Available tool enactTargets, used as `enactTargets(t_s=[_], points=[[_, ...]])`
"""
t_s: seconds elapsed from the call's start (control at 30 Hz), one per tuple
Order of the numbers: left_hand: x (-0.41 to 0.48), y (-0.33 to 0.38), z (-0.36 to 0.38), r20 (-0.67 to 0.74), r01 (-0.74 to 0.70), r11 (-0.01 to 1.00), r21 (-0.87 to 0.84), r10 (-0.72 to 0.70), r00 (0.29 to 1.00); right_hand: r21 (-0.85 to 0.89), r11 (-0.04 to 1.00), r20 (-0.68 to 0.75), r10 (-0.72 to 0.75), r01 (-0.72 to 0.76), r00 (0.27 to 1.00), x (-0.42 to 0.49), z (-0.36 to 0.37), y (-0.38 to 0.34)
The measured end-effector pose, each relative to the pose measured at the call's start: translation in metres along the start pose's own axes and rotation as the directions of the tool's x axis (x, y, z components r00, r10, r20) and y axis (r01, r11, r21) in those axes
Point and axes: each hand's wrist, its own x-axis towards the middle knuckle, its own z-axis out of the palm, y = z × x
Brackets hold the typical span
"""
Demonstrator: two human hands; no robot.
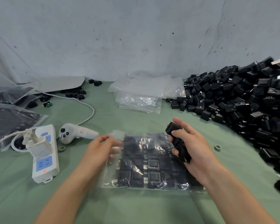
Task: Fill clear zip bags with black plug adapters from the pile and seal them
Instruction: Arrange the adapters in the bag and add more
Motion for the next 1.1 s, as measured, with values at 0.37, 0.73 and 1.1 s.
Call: enactTargets(t_s=[0.37, 0.73, 1.1], points=[[-0.035, 0.029, 0.017, 0.0, -0.492, 0.854, 0.169, 0.5, 0.866, -0.141, 0.985, 0.218, -0.068, 0.101, 0.974, -0.011, 0.015, 0.008], [-0.039, 0.027, 0.028, 0.28, -0.161, 0.985, -0.062, 0.172, 0.944, -0.53, 0.708, 0.469, -0.213, 0.466, 0.857, -0.017, 0.021, 0.014], [-0.003, 0.011, -0.029, -0.101, 0.022, 0.98, -0.198, -0.043, 0.994, -0.469, 0.821, 0.203, -0.259, 0.326, 0.944, -0.01, 0.012, 0.01]])
